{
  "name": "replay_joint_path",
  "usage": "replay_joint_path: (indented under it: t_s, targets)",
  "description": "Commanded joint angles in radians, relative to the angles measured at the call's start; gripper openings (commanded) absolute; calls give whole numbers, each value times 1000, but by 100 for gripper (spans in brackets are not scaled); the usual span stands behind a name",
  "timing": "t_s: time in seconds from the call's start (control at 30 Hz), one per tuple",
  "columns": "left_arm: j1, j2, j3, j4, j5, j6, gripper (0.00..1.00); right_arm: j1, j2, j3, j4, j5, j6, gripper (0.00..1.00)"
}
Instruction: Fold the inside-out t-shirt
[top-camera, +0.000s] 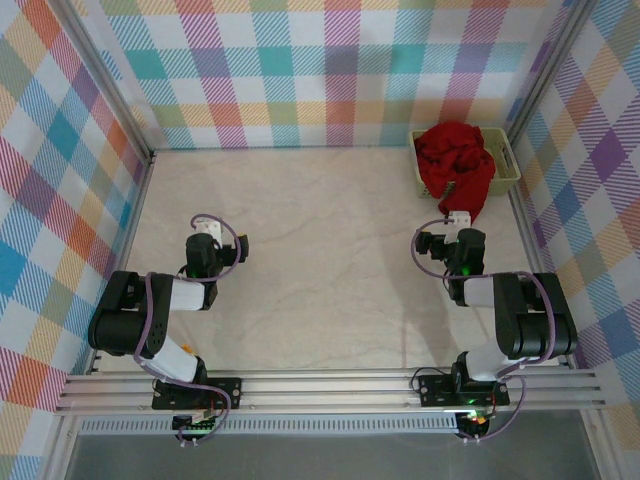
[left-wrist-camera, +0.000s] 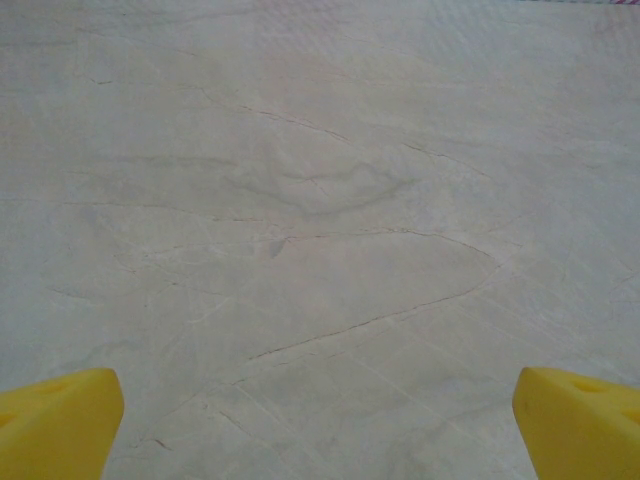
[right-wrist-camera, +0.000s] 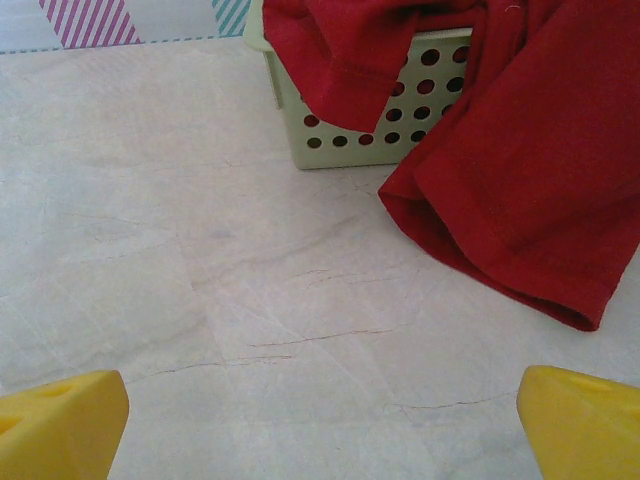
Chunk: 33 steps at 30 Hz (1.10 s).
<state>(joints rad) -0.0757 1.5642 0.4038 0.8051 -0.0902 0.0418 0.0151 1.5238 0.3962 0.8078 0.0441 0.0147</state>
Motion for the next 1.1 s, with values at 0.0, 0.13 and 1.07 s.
replay_joint_path:
  t_s: [0.0, 0.13, 1.07]
  targets:
    - [4, -1, 20, -6, -4, -9, 100, 5, 10, 12, 27, 2, 4, 100]
    - [5, 0, 20, -6, -4, -9, 100, 5, 10, 12, 27, 2, 3, 100]
    - [1, -31, 21, -30, 28, 12, 100, 8, 0, 0, 41, -20, -11, 100]
